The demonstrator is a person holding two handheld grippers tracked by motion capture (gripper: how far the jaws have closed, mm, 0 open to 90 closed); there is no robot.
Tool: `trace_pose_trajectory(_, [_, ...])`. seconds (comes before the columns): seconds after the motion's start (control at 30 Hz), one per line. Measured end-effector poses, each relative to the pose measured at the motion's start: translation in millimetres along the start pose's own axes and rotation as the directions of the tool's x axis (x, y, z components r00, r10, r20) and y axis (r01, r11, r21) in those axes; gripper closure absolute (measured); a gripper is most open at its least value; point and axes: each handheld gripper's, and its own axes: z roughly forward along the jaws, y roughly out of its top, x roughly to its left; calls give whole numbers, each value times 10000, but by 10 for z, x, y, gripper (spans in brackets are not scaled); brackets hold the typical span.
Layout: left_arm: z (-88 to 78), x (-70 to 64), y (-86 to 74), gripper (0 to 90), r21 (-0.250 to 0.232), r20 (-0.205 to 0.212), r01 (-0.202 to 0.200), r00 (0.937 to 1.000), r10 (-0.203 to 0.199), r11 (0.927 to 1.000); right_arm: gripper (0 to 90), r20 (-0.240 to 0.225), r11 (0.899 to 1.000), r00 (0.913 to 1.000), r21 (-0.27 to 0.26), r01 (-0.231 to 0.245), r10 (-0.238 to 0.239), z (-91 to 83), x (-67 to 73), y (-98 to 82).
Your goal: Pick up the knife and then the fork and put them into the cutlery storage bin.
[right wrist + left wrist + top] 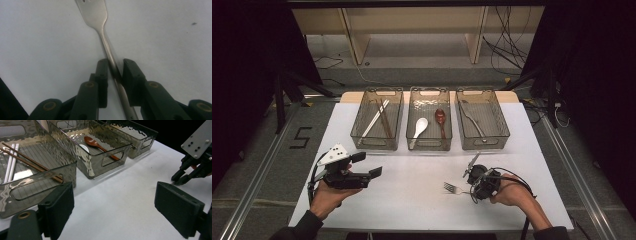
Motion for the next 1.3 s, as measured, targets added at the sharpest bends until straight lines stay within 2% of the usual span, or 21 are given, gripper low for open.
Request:
trace_pose_trajectory(0.17, [1, -4, 1, 156, 20, -8, -21, 10000, 21, 10000, 826, -15, 9996, 9996, 104, 277, -277, 3, 32, 15])
trace_pose_trajectory(0.53, [0, -2, 3, 156, 6, -16, -26, 10000, 26, 10000, 845, 85, 9979, 9980, 186, 619, -621, -2, 55, 27])
trace_pose_trajectory(0.8, [-5, -1, 5, 156, 9, -29, -48, 10000, 48, 10000, 847, 39, 9981, 9982, -109, 607, -607, -56, 51, 30])
trace_pose_trajectory(0.97, [-6, -1, 5, 156, 5, -32, -48, 10000, 48, 10000, 847, 149, 9976, 9991, -556, 400, -392, -125, 17, 17])
trace_pose_trajectory(1.1, [-3, -1, 4, 156, -6, -30, -48, 10000, 48, 10000, 847, 226, 9931, 9996, -1160, 173, -148, -214, -25, 1])
trace_pose_trajectory(1.17, [-3, -2, 4, 156, -8, -32, -62, 10000, 62, 10000, 847, 260, 9869, 9995, -1606, -140, 184, -266, -47, -5])
trace_pose_trajectory(1.27, [-1, -3, 3, 156, -4, -40, -59, 10000, 59, 10000, 847, 207, 9660, 9971, -2500, -655, 729, -342, -120, -27])
trace_pose_trajectory(1.3, [-1, -4, 3, 156, -10, -39, -59, 10000, 59, 10000, 847, 223, 9614, 9964, -2655, -726, 814, -356, -139, -35])
